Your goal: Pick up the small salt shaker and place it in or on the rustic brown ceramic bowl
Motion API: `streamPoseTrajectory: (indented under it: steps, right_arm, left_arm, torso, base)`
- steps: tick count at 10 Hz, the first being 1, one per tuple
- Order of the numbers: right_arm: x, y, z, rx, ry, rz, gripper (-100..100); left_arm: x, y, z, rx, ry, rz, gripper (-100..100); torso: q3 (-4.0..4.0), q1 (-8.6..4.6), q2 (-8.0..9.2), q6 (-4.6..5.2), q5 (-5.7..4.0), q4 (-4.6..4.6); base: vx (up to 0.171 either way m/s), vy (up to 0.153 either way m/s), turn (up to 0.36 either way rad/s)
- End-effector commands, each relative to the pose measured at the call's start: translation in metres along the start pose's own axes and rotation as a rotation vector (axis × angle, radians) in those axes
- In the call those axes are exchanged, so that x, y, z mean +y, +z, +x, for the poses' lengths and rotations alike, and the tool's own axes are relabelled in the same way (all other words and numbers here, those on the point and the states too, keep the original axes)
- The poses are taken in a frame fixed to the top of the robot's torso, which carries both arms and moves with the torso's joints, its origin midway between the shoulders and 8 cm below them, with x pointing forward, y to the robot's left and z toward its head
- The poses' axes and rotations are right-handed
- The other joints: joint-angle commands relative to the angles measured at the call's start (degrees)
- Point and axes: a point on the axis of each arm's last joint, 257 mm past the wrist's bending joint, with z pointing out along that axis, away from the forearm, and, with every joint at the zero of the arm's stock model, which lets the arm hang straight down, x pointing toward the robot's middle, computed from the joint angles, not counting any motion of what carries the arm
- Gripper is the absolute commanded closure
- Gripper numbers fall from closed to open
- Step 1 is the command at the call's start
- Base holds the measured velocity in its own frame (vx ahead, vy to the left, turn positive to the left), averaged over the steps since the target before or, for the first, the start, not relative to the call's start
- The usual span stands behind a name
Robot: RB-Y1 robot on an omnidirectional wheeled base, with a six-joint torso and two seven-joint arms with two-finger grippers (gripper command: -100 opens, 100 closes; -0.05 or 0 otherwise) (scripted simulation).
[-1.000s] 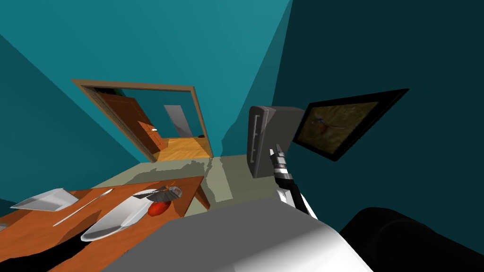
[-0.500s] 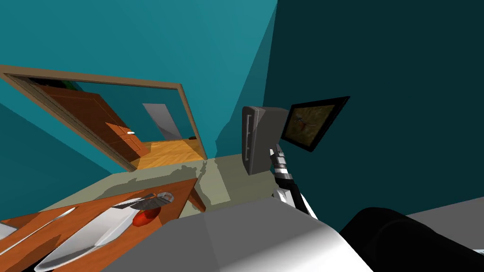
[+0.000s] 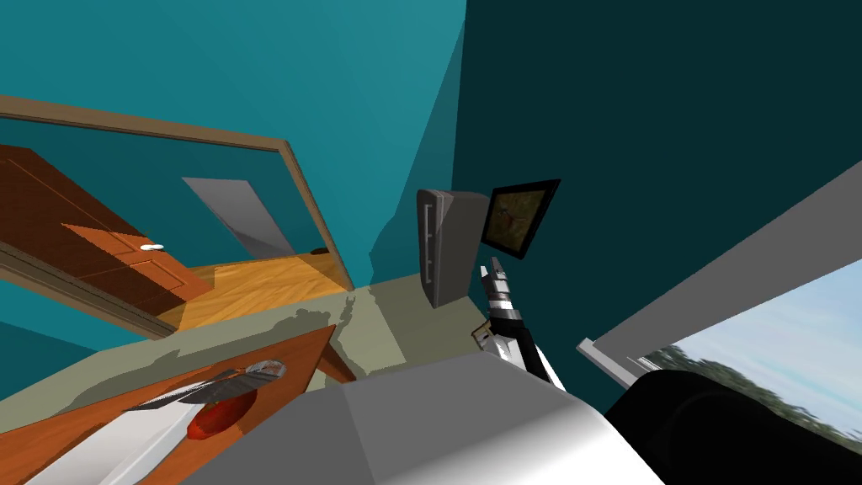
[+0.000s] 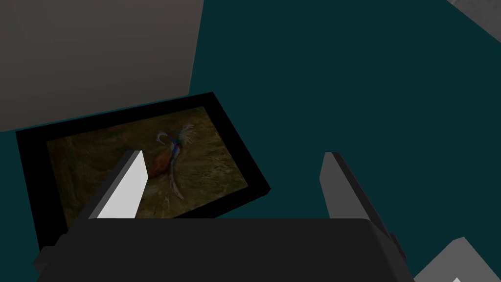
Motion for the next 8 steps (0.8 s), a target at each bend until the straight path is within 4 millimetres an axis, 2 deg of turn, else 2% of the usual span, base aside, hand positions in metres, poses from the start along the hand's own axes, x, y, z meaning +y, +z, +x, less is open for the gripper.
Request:
streamPoseTrajectory:
  steps: [1,2,3,8]
  right_arm:
    - [0.0000,0.0000,0.0000,0.000,0.000,0.000,0]
    - [-0.0001,-0.0001,-0.0001,0.000,0.000,0.000,0]
    - [-0.0001,-0.0001,-0.0001,0.000,0.000,0.000,0]
    - [-0.0001,-0.0001,-0.0001,0.000,0.000,0.000,0]
  left_arm:
    - [0.0067,-0.0036,-0.0207,-0.022,-0.025,-0.010,-100]
    - [0.0034,-0.0022,-0.0112,-0.014,-0.014,-0.007,-100]
    - [0.0039,-0.0025,-0.0125,-0.015,-0.016,-0.009,0]
    - [0.0040,-0.0024,-0.0124,-0.015,-0.016,-0.009,0]
  torso:
    - [0.00,0.00,0.00,0.00,0.00,0.00]
    - [-0.07,0.06,-0.13,-0.06,0.01,-0.02]
    - [-0.14,0.11,-0.25,-0.04,0.04,-0.05]
    - [-0.20,0.15,-0.35,-0.03,0.05,-0.08]
  base:
    - [-0.039,-0.014,-0.049]
    - [-0.011,-0.003,0.011]
    - [0.000,0.000,0.000]
    - [0.000,0.000,0.000]
